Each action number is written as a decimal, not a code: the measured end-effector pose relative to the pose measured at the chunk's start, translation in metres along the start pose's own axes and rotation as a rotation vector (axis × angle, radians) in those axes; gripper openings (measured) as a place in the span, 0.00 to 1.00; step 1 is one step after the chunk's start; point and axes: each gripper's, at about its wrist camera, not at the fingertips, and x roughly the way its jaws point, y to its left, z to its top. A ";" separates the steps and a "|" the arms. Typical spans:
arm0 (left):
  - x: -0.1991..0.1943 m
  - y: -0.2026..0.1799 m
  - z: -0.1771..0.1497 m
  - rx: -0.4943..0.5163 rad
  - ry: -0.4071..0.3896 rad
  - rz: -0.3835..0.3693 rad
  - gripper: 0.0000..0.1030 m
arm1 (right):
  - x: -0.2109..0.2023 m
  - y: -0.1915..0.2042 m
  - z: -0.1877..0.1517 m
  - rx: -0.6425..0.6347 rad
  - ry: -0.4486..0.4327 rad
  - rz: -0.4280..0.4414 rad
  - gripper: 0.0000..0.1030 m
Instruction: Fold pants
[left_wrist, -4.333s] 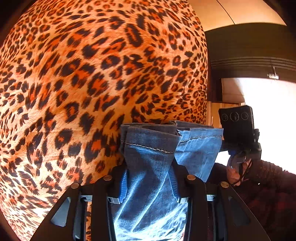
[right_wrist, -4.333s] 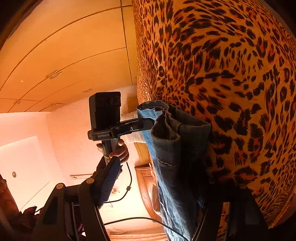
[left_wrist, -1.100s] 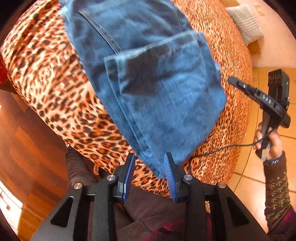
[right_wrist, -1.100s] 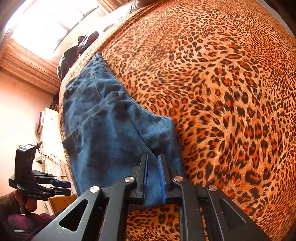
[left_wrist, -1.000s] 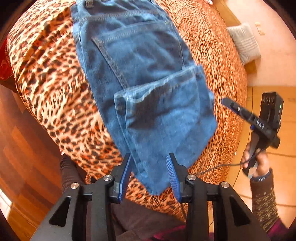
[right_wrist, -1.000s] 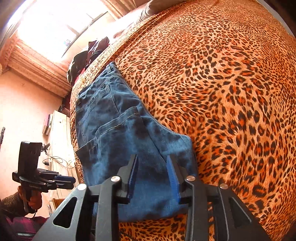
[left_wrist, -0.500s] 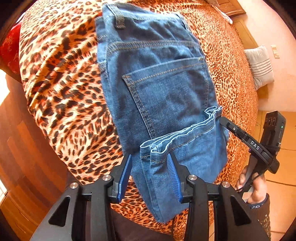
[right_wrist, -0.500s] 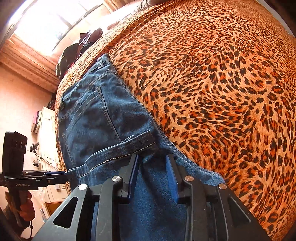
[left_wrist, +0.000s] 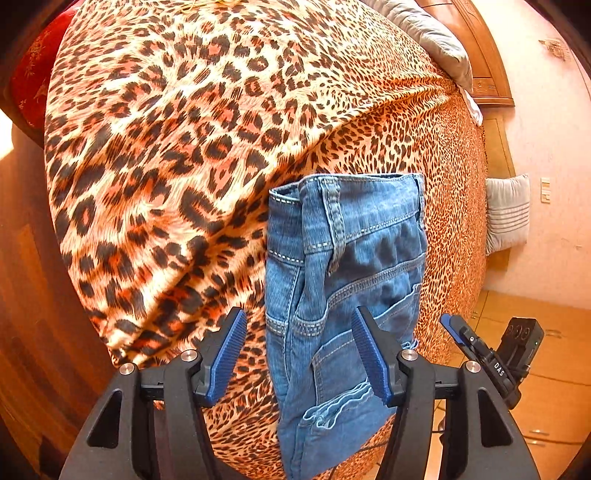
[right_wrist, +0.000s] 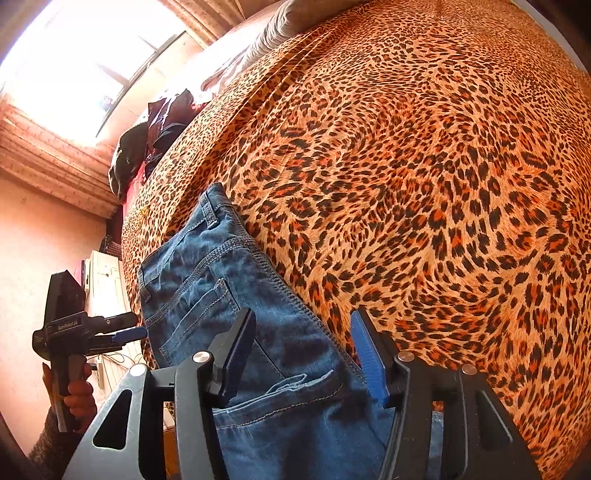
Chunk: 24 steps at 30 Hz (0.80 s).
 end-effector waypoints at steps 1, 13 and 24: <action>-0.001 0.005 0.008 -0.016 0.002 -0.011 0.57 | 0.007 0.003 0.006 -0.003 0.012 0.009 0.61; 0.031 0.017 0.039 -0.084 0.035 -0.116 0.63 | 0.097 0.060 0.079 -0.089 0.158 0.067 0.61; 0.069 0.013 0.058 -0.101 0.026 -0.168 0.69 | 0.139 0.101 0.098 -0.241 0.260 0.065 0.65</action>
